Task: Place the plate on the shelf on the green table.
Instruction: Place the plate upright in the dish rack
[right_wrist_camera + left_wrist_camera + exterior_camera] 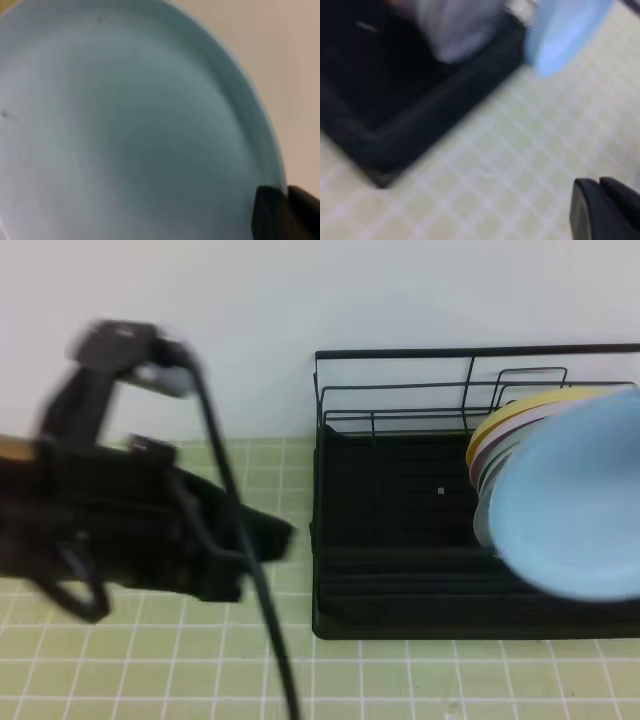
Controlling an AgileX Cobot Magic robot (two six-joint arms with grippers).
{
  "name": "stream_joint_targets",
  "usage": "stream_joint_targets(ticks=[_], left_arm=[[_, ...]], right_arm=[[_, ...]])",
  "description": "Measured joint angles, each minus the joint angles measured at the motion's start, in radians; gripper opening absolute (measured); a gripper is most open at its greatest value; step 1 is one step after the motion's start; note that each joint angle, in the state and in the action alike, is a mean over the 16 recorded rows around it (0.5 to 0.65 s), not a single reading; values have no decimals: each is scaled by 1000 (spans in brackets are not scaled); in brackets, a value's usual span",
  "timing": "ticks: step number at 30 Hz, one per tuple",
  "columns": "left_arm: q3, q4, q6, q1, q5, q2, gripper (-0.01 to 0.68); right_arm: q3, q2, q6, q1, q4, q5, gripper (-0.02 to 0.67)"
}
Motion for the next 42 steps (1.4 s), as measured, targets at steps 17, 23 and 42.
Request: stream_joint_targets(ticks=[17, 23, 42], left_arm=[[265, 464, -336, 0, -347, -317, -1], [308, 492, -347, 0, -375, -332, -1], [310, 508, -355, 0, -379, -332, -1]], right_arm=[[1, 111, -53, 59, -182, -244, 8], [16, 154, -93, 89, -203, -280, 8], [57, 205, -136, 124, -237, -416, 10]])
